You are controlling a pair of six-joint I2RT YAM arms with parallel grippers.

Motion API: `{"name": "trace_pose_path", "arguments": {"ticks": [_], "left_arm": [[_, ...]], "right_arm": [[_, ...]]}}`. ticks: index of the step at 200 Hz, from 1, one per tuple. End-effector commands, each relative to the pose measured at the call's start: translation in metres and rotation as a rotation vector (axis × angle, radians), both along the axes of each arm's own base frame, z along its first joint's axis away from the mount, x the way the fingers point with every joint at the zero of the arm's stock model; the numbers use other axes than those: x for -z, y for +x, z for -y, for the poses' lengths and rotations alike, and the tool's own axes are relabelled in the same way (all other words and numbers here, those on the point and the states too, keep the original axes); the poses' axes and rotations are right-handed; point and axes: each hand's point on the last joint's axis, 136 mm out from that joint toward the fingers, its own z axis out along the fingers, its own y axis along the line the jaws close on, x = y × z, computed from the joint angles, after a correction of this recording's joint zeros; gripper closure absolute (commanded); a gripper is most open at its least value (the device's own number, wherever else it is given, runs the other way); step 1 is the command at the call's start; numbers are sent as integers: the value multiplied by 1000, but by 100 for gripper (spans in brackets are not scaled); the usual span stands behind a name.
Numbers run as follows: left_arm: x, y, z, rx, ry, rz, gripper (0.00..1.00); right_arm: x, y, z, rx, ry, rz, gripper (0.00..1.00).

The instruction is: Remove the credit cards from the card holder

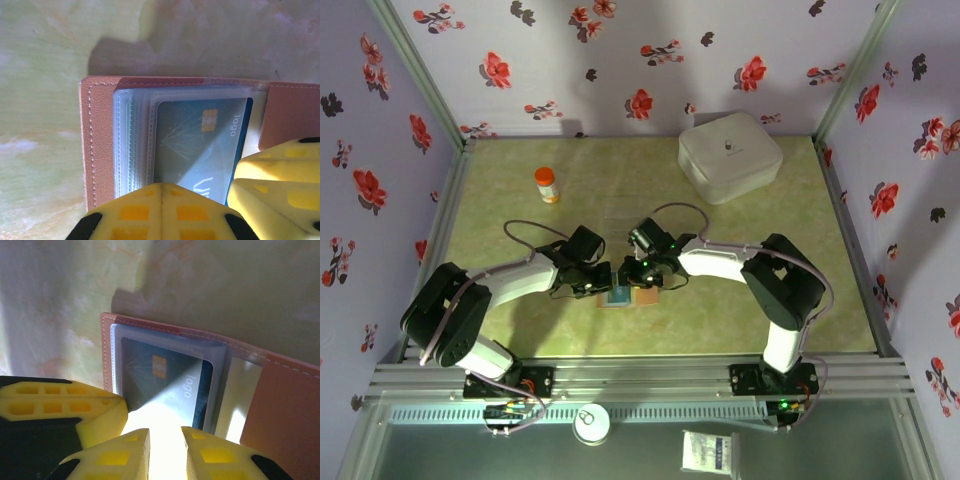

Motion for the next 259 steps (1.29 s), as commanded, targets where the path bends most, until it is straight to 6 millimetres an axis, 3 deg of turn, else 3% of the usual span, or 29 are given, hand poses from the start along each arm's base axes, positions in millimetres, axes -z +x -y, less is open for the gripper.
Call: {"name": "trace_pose_path", "arguments": {"ticks": [1, 77, 131, 185, 217, 259], "left_arm": [[7, -7, -12, 3, 40, -20, 100], [8, -7, -11, 2, 38, -28, 100], [-5, -3, -5, -2, -1, -6, 100], [-23, 8, -5, -15, -36, 43, 100], [-16, 11, 1, 9, -55, 18, 100], [-8, 9, 5, 26, -64, -4, 100]], "right_arm": [[14, -3, 11, 19, -39, -34, 77], [10, 2, 23, 31, -76, -3, 77], [0, 5, 27, 31, -72, 18, 77], [-18, 4, 12, 47, 72, 12, 74], [-18, 3, 0, 54, 161, -14, 76], [-11, 7, 3, 95, 191, -38, 79]]}}
